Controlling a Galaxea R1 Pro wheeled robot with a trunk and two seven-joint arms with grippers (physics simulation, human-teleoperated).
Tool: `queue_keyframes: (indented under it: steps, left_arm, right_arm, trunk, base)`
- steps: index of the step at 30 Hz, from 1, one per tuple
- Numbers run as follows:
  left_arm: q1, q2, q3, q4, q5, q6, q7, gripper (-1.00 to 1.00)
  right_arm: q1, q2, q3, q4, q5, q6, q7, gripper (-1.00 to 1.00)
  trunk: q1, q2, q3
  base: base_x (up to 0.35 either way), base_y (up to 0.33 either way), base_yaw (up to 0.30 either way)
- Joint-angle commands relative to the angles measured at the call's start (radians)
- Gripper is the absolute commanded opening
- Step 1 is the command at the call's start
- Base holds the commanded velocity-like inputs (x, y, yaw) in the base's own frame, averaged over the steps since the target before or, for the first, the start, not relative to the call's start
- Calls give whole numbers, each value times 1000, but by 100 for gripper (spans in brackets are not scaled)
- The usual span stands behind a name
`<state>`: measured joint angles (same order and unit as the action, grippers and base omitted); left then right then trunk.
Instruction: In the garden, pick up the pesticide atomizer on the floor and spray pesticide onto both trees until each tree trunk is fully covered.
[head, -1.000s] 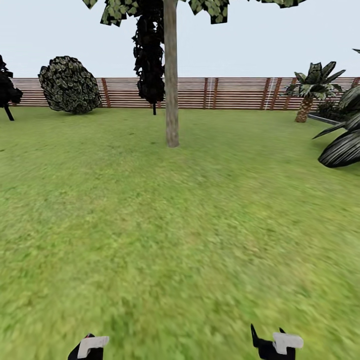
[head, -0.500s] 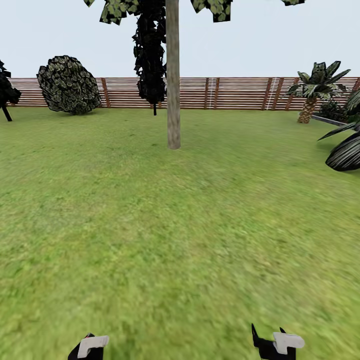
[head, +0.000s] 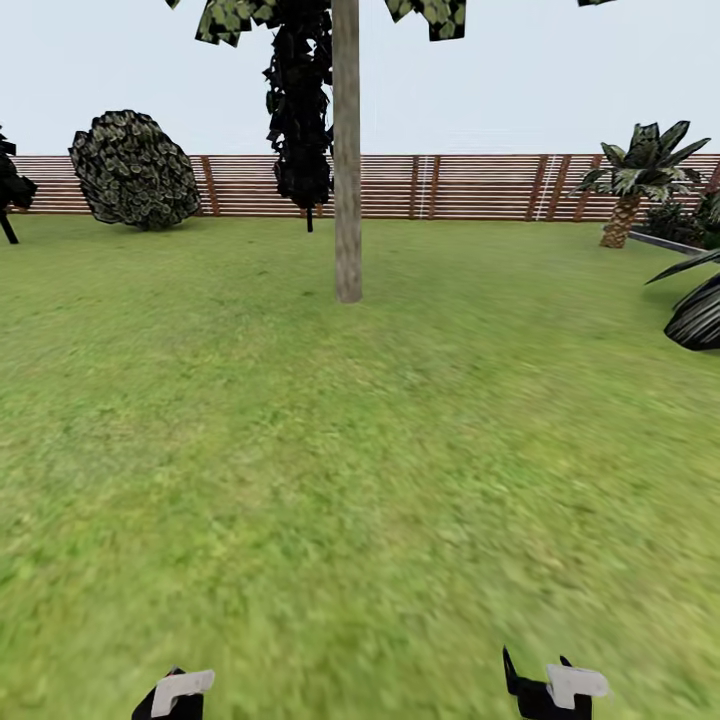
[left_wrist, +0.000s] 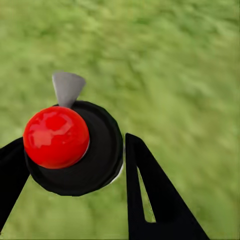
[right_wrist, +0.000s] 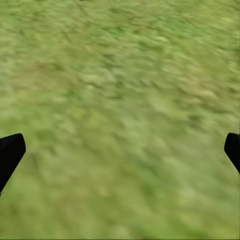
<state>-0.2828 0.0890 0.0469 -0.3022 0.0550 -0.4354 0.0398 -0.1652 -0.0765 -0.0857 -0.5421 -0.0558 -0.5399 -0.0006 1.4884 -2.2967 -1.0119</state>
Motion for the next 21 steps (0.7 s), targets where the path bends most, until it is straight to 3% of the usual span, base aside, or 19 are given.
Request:
queue_keyframes:
  steps: [1,21]
  left_arm:
    - [-1,0,0,1,5,-3,0,-100]
    - [-1,0,2,1,8,-3,0,-100]
  right_arm:
    - [0,0,1,1,-6,-3,0,100]
    - [0,0,2,1,-6,-3,0,100]
  trunk:
    - [0,0,-1]
    - [0,0,-1]
  base:
    - [336,0,0]
    - [336,26,0]
